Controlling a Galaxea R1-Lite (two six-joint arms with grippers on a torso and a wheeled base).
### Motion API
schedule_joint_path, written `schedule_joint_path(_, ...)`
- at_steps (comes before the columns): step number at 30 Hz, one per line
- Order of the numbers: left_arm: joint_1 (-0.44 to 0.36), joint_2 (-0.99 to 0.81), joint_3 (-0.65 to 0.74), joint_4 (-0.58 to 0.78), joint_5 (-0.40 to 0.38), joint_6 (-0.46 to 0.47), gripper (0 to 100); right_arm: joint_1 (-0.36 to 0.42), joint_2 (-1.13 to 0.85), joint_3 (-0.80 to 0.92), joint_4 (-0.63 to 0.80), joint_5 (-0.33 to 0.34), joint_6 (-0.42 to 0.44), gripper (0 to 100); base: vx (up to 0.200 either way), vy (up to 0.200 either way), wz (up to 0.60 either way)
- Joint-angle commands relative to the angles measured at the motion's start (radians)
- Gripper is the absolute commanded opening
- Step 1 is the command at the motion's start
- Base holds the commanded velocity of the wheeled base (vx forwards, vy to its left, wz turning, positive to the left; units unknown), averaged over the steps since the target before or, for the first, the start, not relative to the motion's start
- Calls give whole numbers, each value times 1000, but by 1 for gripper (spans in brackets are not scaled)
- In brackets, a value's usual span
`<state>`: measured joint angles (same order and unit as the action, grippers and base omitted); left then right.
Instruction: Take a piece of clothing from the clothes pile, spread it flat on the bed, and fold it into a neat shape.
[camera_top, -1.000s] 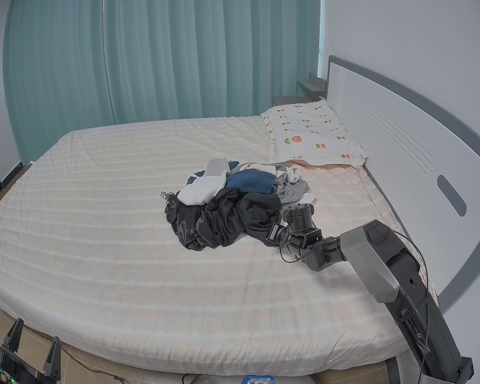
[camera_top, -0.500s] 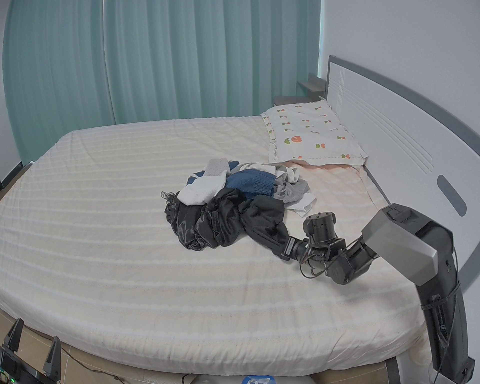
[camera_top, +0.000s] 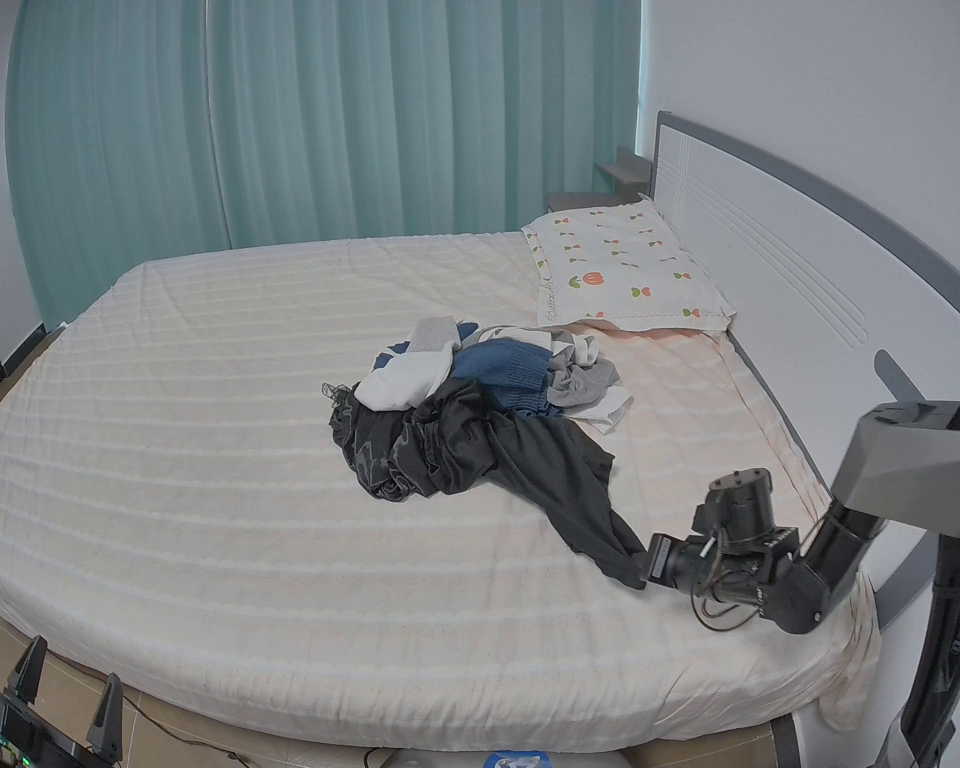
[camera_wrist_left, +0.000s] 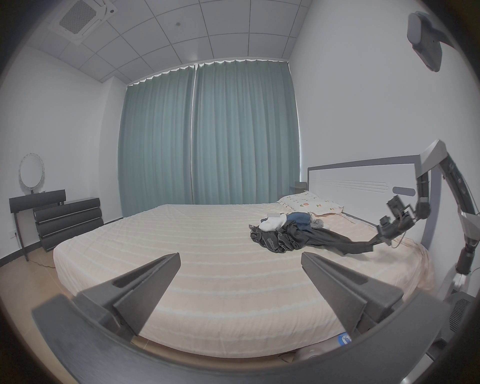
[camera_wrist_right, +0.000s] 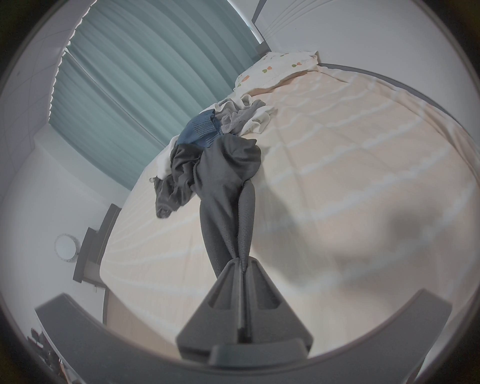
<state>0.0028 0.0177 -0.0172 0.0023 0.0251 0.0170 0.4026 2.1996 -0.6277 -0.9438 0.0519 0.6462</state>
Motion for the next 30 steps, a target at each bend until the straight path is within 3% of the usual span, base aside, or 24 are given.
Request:
schedule_joint_path(1,0,-18,16,-5,-22,37,100,-18,-400,421,-92,83,-25,0,0,0,0)
schedule_joint_path(10,0,-18,16,-7,-25,41,100,-11,-601,565,-85,137,-60,0,0,0,0)
schedule_joint_path(22,0,-18,10,-27,-25,41,100,-134,-603,548,-101,151,-76,0,0,0,0)
schedule_joint_path(23,2,50,-168,-128,-4,-63,100,-139,-586,542,-101,158,-71,0,0,0,0)
schedule_joint_path(24,0,104,-219,-145,-16,-100,100,-139,-578,537,-101,158,-68,0,0,0,0)
schedule_joint_path(28,-4,312,-205,-124,-99,-2,100,-116,-524,510,-104,160,-74,0,0,0,0)
schedule_joint_path(30,-4,436,-187,-136,-137,-23,100,-106,-501,493,-105,160,-65,0,0,0,0)
